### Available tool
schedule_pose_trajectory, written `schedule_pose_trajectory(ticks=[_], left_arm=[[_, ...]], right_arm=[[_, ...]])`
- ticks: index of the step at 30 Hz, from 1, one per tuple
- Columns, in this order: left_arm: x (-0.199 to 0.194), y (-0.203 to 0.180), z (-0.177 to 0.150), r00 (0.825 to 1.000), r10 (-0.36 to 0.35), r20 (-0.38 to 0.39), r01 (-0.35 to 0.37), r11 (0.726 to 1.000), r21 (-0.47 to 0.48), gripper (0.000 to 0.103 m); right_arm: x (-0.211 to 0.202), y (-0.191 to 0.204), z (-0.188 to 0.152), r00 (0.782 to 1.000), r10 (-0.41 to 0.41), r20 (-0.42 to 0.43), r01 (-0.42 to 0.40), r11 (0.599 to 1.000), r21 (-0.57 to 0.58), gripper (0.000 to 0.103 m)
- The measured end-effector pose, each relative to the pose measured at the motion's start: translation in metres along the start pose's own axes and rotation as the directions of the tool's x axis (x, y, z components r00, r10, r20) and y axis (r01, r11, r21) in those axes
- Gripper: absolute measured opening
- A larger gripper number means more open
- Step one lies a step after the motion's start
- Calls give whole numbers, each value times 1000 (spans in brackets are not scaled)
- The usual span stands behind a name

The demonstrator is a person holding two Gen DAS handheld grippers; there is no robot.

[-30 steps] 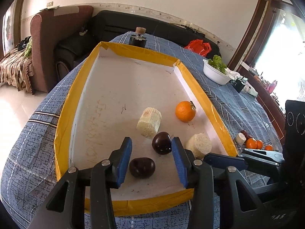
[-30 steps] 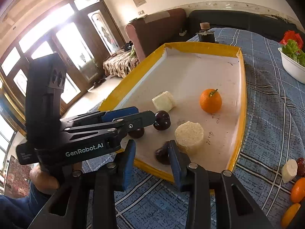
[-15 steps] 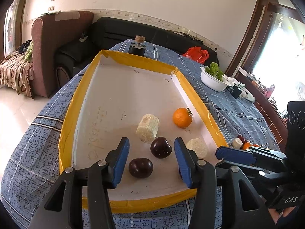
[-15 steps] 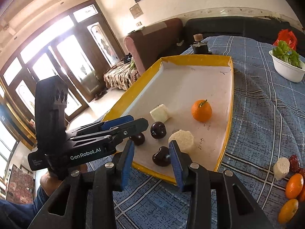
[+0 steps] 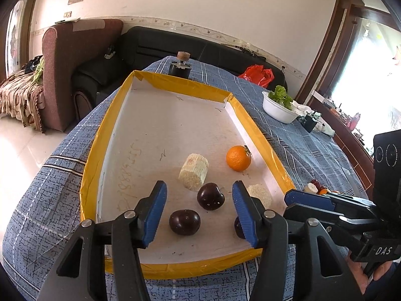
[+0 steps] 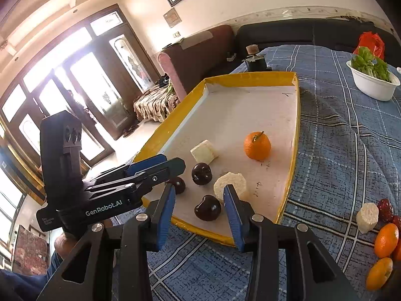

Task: Organize fruits
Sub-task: 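Open the left tool to drop its plum while the right tool releases its plum, then withdraw both open tools from the tray back toward the fruit pile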

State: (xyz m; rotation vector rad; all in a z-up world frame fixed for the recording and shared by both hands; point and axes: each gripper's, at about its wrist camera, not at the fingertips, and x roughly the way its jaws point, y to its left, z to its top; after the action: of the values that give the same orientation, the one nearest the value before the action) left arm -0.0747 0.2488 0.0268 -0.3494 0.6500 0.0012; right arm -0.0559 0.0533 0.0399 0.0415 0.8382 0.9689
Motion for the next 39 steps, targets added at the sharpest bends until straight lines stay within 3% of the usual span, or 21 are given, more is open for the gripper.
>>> schedule_pose_trajectory(ticks=[5,9,15,27,39], left_arm=[[-3,1,0,1000,-5,9,5,1000,-4,55],[-7,2,0,999,13,31,-13,1000,-8,72],[-8,11,2,999,-8,36,9,999,-48,72],[-12,11,1,999,-15,51,17,999,-42,72],[-14,14,2,998,-29,52,32,998,-48,72]], right_arm=[[-1,-3,1,1000,-3,8,3,1000,10,46],[-2,-7,2,1000,-9,16,9,1000,21,46],[-5,-11,4,999,-21,27,20,999,40,48],[-19,-27,11,997,-45,57,39,993,107,49],[-88,-65,12,984,-135,115,107,970,220,49]])
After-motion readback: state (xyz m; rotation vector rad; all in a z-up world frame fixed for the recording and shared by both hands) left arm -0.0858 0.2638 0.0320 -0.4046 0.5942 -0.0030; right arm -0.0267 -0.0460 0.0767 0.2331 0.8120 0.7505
